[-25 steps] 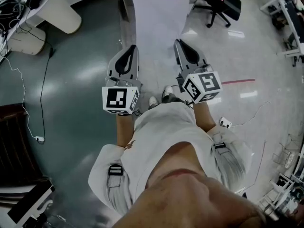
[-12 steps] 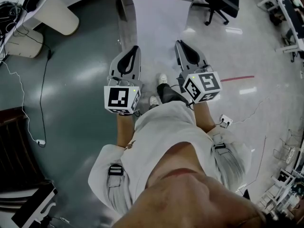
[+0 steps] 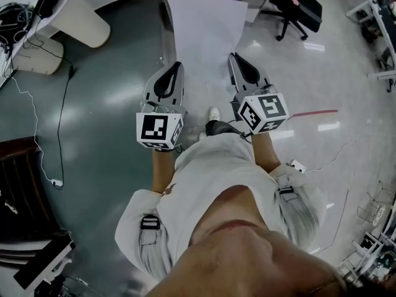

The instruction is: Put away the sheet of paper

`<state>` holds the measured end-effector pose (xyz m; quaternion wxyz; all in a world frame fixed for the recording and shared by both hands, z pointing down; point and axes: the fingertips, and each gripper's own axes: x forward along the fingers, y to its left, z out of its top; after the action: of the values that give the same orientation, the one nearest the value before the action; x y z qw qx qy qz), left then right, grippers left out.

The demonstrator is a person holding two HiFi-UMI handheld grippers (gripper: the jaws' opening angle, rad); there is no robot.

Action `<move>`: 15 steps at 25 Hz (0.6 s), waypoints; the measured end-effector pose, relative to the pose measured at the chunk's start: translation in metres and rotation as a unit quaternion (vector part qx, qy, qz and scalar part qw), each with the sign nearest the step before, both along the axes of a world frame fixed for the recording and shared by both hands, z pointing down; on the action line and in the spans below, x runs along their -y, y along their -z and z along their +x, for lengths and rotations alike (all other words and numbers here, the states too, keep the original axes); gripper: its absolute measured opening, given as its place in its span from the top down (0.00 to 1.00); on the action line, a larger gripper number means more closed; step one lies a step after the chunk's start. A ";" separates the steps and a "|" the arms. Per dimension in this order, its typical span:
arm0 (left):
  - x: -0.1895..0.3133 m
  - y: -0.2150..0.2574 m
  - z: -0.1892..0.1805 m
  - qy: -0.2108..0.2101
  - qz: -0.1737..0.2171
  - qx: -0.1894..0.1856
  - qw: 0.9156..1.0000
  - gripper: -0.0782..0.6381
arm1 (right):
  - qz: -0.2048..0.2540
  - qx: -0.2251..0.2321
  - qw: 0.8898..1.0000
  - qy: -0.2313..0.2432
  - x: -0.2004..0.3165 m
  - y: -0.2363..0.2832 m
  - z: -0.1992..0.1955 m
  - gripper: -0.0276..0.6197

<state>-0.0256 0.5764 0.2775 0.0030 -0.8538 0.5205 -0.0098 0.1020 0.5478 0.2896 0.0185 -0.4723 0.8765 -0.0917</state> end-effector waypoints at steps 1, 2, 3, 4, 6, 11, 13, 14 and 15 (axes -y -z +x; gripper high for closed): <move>0.007 0.000 0.002 0.002 -0.001 0.002 1.000 0.86 | -0.001 0.001 1.000 0.002 0.007 -0.001 0.002 0.93; 0.013 0.000 0.004 0.003 -0.002 0.004 1.000 0.86 | -0.002 0.002 1.000 0.004 0.014 -0.001 0.004 0.93; 0.019 0.001 0.005 0.005 -0.003 0.006 1.000 0.86 | -0.003 0.002 1.000 0.006 0.022 -0.002 0.005 0.93; 0.025 0.001 0.006 0.007 -0.005 0.008 1.000 0.86 | -0.004 0.002 1.000 0.009 0.029 -0.002 0.006 0.93; 0.038 0.000 0.008 0.013 -0.009 0.010 1.000 0.86 | -0.006 0.003 1.000 0.014 0.043 -0.001 0.008 0.93; 0.068 -0.001 0.017 0.026 -0.016 0.015 0.999 0.86 | -0.010 0.007 1.000 0.027 0.071 -0.002 0.016 0.93; 0.076 0.001 0.020 0.031 -0.014 0.015 0.999 0.86 | -0.009 0.005 0.999 0.032 0.080 -0.002 0.020 0.93; 0.080 0.001 0.022 0.034 -0.013 0.015 0.999 0.86 | -0.008 0.005 0.999 0.034 0.084 -0.002 0.021 0.93; 0.084 0.001 0.023 0.036 -0.013 0.015 0.999 0.86 | -0.008 0.005 0.999 0.037 0.087 -0.002 0.023 0.93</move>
<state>-0.0026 0.4929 0.2766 -0.0007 -0.8344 0.5503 -0.0298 0.1245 0.4605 0.2915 0.0159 -0.4395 0.8923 -0.1015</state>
